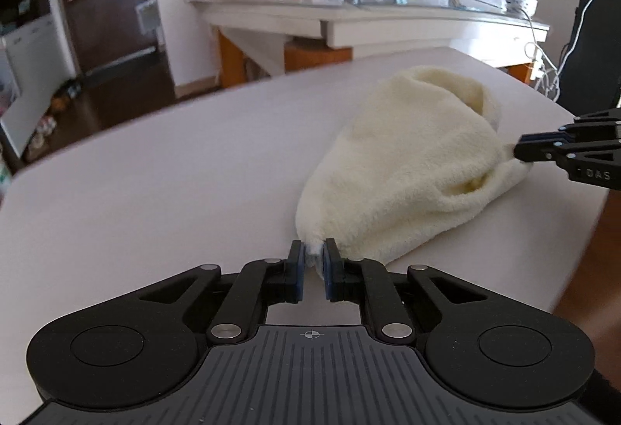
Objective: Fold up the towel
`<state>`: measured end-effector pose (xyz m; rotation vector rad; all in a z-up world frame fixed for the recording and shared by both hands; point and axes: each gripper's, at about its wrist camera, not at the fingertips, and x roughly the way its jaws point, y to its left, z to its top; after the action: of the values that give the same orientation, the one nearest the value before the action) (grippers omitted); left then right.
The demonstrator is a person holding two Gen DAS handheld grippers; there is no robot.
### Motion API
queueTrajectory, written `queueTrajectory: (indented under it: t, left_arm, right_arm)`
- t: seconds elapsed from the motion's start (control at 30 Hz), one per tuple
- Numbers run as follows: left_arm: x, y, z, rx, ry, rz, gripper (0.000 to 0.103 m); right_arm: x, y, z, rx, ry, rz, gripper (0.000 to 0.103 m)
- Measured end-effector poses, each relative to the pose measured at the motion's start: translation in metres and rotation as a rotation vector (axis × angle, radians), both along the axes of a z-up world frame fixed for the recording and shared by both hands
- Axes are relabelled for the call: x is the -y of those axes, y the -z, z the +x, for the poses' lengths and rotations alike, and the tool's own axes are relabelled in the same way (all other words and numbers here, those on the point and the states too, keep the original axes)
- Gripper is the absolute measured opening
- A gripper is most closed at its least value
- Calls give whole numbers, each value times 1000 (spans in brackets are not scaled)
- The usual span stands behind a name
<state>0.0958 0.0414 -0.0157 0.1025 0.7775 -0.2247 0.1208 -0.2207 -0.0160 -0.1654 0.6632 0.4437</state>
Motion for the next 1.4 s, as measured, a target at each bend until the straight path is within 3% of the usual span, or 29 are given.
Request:
queueTrajectory:
  t: [0.13, 0.2, 0.23, 0.4, 0.57, 0.8, 0.9, 1.0, 1.07, 1.1, 1.13, 1.2, 1.27, 1.3, 1.4]
  left_arm:
    - [-1, -7, -11, -11, 28, -14, 24]
    - [-6, -17, -12, 1, 42, -11, 30]
    - [-10, -24, -13, 12, 48, -10, 32]
    - [-14, -45, 4, 59, 75, -5, 38]
    - [7, -48, 41, 70, 175, 30, 39]
    - [50, -35, 102, 72, 328, 108, 39]
    - [63, -29, 126, 82, 410, 127, 40]
    - [74, -23, 141, 97, 510, 132, 50]
    - [79, -20, 145, 107, 587, 116, 70]
    - [81, -18, 147, 105, 623, 104, 72]
    - [84, -16, 150, 94, 642, 101, 71]
    - [86, -12, 153, 52, 672, 96, 62]
    - [88, -9, 153, 17, 695, 90, 24]
    - [88, -7, 150, -3, 708, 89, 13]
    - [82, -8, 136, 13, 673, 108, 11]
  right_arm:
    - [6, -3, -7, -22, -1, 29, 14]
    - [9, -7, -7, -12, 0, 55, 20]
    - [11, -9, -8, -8, 0, 68, 29]
    - [20, -20, -9, 15, 1, 134, 32]
    - [11, -15, 9, -10, -21, 187, 51]
    - [12, -3, 34, -74, -28, 263, 51]
    - [9, -1, 37, -74, -85, 259, 41]
    - [5, 3, 33, -63, -138, 224, 33]
    - [4, 4, 31, -55, -166, 215, 24]
    - [4, 5, 30, -50, -186, 209, 22]
    - [4, 6, 29, -45, -206, 202, 14]
    - [4, 8, 28, -40, -221, 191, 13]
    - [5, 7, 29, -34, -221, 192, 12]
    - [5, 7, 30, -30, -219, 192, 12]
    - [4, 3, 31, 10, -186, 186, 10]
